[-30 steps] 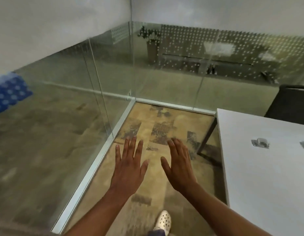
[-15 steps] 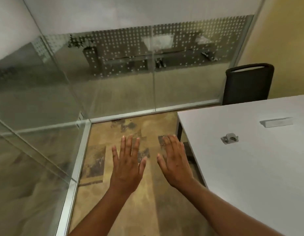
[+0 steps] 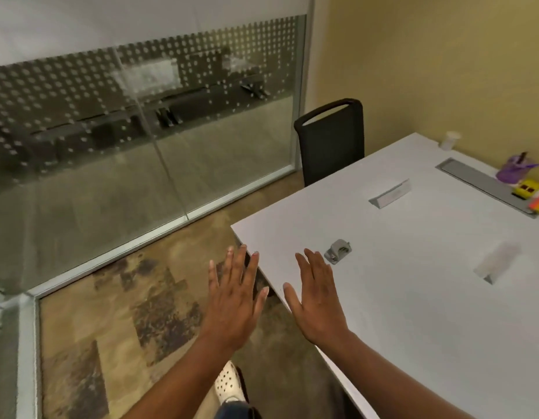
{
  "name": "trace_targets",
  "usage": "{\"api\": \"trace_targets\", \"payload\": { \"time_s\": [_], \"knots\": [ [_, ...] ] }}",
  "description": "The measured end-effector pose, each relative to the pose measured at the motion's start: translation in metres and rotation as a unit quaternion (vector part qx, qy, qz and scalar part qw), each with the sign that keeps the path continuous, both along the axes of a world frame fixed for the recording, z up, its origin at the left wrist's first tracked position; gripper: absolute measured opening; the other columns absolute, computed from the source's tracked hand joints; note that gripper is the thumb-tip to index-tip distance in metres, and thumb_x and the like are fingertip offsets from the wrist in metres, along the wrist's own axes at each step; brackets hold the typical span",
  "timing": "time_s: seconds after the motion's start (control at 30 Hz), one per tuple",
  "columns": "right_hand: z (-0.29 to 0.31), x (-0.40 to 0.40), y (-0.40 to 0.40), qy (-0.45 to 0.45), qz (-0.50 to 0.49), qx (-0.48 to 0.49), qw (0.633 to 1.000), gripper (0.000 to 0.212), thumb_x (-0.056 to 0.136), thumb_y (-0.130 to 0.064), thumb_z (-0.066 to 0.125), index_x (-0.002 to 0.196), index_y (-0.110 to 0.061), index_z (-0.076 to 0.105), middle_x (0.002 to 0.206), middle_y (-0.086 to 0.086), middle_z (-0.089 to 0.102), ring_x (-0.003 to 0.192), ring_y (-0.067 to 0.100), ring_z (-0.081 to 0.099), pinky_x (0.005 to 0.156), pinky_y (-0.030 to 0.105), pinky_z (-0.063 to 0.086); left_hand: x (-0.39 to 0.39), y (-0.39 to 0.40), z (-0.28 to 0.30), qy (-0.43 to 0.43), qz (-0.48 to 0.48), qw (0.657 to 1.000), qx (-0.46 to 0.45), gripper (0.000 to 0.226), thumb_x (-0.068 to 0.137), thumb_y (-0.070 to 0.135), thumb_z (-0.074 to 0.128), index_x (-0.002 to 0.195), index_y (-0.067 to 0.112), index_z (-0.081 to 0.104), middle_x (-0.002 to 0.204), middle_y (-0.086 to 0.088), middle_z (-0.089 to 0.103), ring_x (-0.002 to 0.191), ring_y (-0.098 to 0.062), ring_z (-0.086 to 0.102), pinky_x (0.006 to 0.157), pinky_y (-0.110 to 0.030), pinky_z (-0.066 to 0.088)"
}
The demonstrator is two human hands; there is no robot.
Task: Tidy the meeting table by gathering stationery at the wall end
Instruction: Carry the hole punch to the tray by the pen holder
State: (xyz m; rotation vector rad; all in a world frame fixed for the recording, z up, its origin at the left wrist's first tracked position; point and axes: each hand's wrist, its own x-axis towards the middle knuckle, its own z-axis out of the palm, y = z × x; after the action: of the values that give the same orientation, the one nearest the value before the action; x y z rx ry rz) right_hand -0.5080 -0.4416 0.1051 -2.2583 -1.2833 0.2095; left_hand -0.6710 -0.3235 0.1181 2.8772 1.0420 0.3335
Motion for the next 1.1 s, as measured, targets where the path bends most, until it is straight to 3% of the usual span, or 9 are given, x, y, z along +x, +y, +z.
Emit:
{"api": "trace_targets", "payload": {
  "time_s": [0.1, 0.23, 0.37, 0.53, 0.67, 0.77, 0.87, 1.0, 1.1],
  "knots": [
    [-0.005, 0.023, 0.034, -0.004, -0.042, -0.019, 0.999, 0.073, 0.106, -0.062, 0.036, 0.166, -0.033, 0.009, 0.177, -0.006, -0.002, 0.163, 0.017, -0.004, 0.125, 0.03, -0.007, 0.03, 0.047, -0.009, -0.012, -0.039, 0.999, -0.018, 0.072, 0.107, 0.064, 0.017, 0.168, 0.03, 0.001, 0.177, -0.003, -0.004, 0.164, -0.026, -0.006, 0.128, -0.058, -0.002],
    [-0.007, 0.048, 0.079, 0.0, -0.101, -0.054, 0.993, 0.078, 0.101, -0.068, 0.031, 0.166, -0.03, 0.016, 0.177, -0.003, 0.005, 0.164, 0.022, 0.007, 0.126, 0.034, 0.005, 0.065, 0.109, -0.011, 0.002, -0.08, 0.996, -0.044, 0.071, 0.106, 0.066, 0.014, 0.167, 0.029, 0.007, 0.177, -0.005, 0.004, 0.163, -0.03, 0.002, 0.129, -0.065, 0.008],
    [-0.009, 0.069, 0.116, 0.015, -0.161, -0.064, 0.985, 0.088, 0.092, -0.078, 0.015, 0.166, -0.03, 0.014, 0.177, -0.003, 0.006, 0.164, 0.022, 0.007, 0.127, 0.035, 0.011, 0.102, 0.165, -0.021, 0.019, -0.149, 0.988, -0.048, 0.07, 0.106, 0.065, 0.022, 0.166, 0.029, 0.015, 0.176, -0.006, 0.013, 0.162, -0.032, 0.011, 0.126, -0.065, 0.016],
    [-0.009, 0.087, 0.111, 0.071, -0.242, -0.064, 0.966, 0.081, 0.097, -0.067, 0.032, 0.166, -0.028, 0.016, 0.176, -0.002, 0.009, 0.163, 0.022, 0.011, 0.13, 0.041, 0.024, 0.148, 0.178, -0.039, 0.056, -0.228, 0.969, -0.082, 0.069, 0.107, 0.065, 0.018, 0.165, 0.028, 0.021, 0.174, -0.006, 0.02, 0.161, -0.031, 0.012, 0.129, -0.061, 0.011],
    [-0.022, 0.118, 0.095, 0.099, -0.291, -0.064, 0.949, 0.075, 0.104, -0.049, 0.054, 0.165, -0.021, 0.021, 0.173, 0.004, 0.02, 0.161, 0.022, 0.019, 0.123, 0.032, 0.028, 0.192, 0.177, -0.044, 0.087, -0.283, 0.943, -0.154, 0.064, 0.109, 0.059, 0.025, 0.164, 0.027, 0.029, 0.172, 0.001, 0.029, 0.163, -0.021, 0.013, 0.131, -0.048, -0.002],
    [-0.042, 0.139, 0.09, 0.12, -0.302, -0.067, 0.943, 0.076, 0.102, -0.041, 0.062, 0.164, -0.016, 0.024, 0.171, 0.006, 0.025, 0.159, 0.023, 0.021, 0.118, 0.024, 0.022, 0.226, 0.17, -0.058, 0.103, -0.259, 0.921, -0.271, 0.059, 0.11, 0.054, 0.033, 0.163, 0.028, 0.03, 0.171, 0.003, 0.031, 0.16, -0.018, 0.023, 0.132, -0.039, 0.015],
    [-0.066, 0.162, 0.088, 0.153, -0.304, -0.078, 0.937, 0.079, 0.098, -0.038, 0.066, 0.163, -0.015, 0.027, 0.169, 0.006, 0.027, 0.157, 0.023, 0.023, 0.119, 0.031, 0.032, 0.256, 0.16, -0.076, 0.152, -0.25, 0.887, -0.356, 0.057, 0.11, 0.047, 0.042, 0.162, 0.026, 0.033, 0.167, 0.0, 0.037, 0.151, -0.02, 0.04, 0.123, -0.037, 0.035],
    [-0.095, 0.197, 0.086, 0.207, -0.29, -0.093, 0.93, 0.08, 0.091, -0.038, 0.071, 0.159, -0.014, 0.035, 0.164, 0.008, 0.036, 0.153, 0.027, 0.03, 0.121, 0.037, 0.036, 0.294, 0.154, -0.094, 0.214, -0.24, 0.841, -0.434, 0.056, 0.107, 0.044, 0.051, 0.158, 0.024, 0.041, 0.155, -0.003, 0.051, 0.137, -0.017, 0.055, 0.114, -0.037, 0.044],
    [-0.112, 0.224, 0.084, 0.219, -0.271, -0.095, 0.932, 0.083, 0.085, -0.041, 0.081, 0.153, -0.012, 0.044, 0.156, 0.009, 0.045, 0.147, 0.028, 0.038, 0.119, 0.027, 0.028, 0.325, 0.149, -0.105, 0.225, -0.218, 0.836, -0.451, 0.052, 0.105, 0.036, 0.057, 0.153, 0.018, 0.049, 0.148, -0.006, 0.059, 0.13, -0.019, 0.059, 0.1, -0.024, 0.042]
  ]
}}
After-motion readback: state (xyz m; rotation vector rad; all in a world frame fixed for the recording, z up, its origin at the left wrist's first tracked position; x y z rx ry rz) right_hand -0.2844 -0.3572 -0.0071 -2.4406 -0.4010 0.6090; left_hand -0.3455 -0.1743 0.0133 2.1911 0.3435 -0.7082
